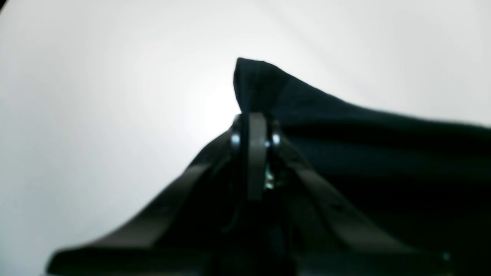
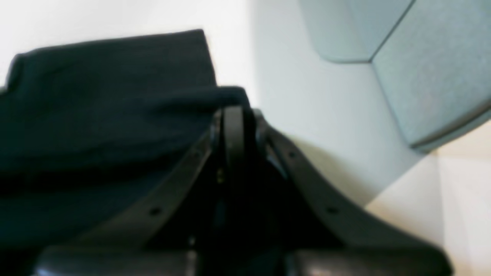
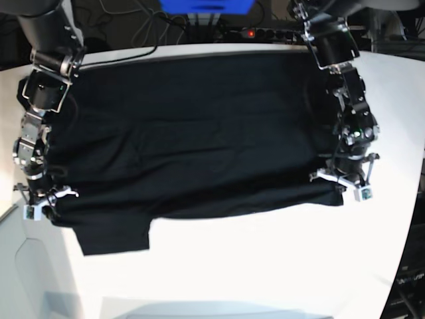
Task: Fold the T-shirt properly
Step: 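Grasp the hem corners with both grippers and lift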
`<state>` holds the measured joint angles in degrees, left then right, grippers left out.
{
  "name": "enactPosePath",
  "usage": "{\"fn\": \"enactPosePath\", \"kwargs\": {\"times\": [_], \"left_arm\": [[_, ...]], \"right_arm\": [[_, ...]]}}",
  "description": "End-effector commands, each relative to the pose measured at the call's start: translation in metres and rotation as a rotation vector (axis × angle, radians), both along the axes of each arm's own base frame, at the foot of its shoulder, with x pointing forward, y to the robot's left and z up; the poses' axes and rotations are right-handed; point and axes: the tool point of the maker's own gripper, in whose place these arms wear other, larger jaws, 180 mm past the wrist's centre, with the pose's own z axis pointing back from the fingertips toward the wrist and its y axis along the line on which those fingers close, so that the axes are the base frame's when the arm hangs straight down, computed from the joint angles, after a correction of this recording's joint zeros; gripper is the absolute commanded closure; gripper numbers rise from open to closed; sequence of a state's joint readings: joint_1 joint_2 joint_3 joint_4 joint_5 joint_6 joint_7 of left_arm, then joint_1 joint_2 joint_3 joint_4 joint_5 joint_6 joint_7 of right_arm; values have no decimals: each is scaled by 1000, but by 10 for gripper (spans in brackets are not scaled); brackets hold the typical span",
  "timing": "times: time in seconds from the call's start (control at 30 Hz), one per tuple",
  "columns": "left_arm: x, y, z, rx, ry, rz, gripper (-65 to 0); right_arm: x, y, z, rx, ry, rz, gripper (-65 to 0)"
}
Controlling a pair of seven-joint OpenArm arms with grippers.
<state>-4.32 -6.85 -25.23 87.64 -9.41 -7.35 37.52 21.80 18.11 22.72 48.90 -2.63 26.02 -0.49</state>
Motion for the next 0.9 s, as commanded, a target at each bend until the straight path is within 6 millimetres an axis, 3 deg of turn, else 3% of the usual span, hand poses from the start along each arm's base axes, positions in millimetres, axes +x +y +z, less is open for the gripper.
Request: {"fn": "enactPosePath", "kwargs": {"times": [0.0, 0.3, 0.5, 0.77, 0.87], "left_arm": [[3, 3, 21, 21, -67, 1, 0], [-41, -1, 27, 75, -67, -10, 0], [-65, -4, 9, 22, -30, 2, 0], [-92, -10, -15, -94, 15, 15, 0], [-94, -12, -17, -101, 20, 13, 0]], "right_arm": [[4, -11, 24, -12, -67, -8, 0], [-38, -30, 30, -14, -97, -22, 0], [-66, -40, 9, -7, -41, -33, 0], [-92, -38, -18, -6, 33, -29, 0], [-93, -38, -20, -5, 42, -29, -66]]}}
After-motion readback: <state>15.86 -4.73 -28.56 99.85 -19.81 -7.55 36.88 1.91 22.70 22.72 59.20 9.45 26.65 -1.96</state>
